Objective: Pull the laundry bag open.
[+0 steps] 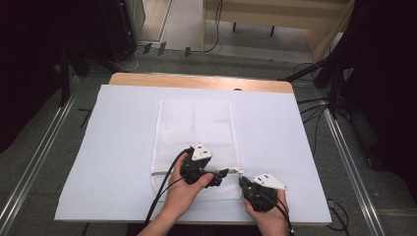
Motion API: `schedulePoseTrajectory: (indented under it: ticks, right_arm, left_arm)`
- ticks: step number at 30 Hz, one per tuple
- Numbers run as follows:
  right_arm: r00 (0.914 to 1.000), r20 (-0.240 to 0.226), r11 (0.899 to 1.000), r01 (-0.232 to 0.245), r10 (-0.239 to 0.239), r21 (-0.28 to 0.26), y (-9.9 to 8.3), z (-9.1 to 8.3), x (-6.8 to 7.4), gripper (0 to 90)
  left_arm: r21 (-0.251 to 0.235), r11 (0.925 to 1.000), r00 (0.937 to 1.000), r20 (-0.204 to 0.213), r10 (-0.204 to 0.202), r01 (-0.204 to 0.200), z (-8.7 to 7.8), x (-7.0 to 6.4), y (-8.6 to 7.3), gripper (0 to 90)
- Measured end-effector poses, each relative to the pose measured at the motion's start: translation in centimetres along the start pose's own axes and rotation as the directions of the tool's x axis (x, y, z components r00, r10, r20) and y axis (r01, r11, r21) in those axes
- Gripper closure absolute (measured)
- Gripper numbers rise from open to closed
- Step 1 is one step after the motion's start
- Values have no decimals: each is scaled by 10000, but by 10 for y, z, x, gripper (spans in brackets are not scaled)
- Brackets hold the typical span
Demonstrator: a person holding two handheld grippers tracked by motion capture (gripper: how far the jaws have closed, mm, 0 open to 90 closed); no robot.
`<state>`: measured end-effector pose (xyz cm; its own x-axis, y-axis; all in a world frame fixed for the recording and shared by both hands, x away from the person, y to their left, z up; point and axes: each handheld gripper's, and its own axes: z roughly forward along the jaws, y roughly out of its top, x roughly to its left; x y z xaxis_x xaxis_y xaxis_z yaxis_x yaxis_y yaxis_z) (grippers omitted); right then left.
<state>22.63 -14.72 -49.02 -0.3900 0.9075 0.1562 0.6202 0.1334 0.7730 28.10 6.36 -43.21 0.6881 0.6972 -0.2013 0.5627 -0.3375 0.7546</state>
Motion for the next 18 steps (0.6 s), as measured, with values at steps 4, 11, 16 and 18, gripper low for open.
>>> schedulePoseTrajectory:
  ticks: [4, 11, 16, 18]
  right_arm:
    - [9993, -325, 9998, -176, 173, -91, 0, -1, -2, 900]
    - [9989, -346, 9961, 273, -303, -839, 3, -11, 4, 900]
    - [9986, -402, 9958, 306, -342, -858, 2, -11, 5, 900]
    - [9979, -487, 9948, 367, -415, -953, 3, -12, 6, 900]
  left_arm:
    - [326, 9993, 9998, -15, -176, 177, 16, -8, 10, 272]
    - [728, 9926, 9949, -321, -952, 974, 34, -19, 26, 335]
    - [1449, 9868, 9963, -566, -649, 725, 50, -30, 30, 318]
    - [1609, 9847, 9954, -796, -540, 662, 56, -34, 30, 311]
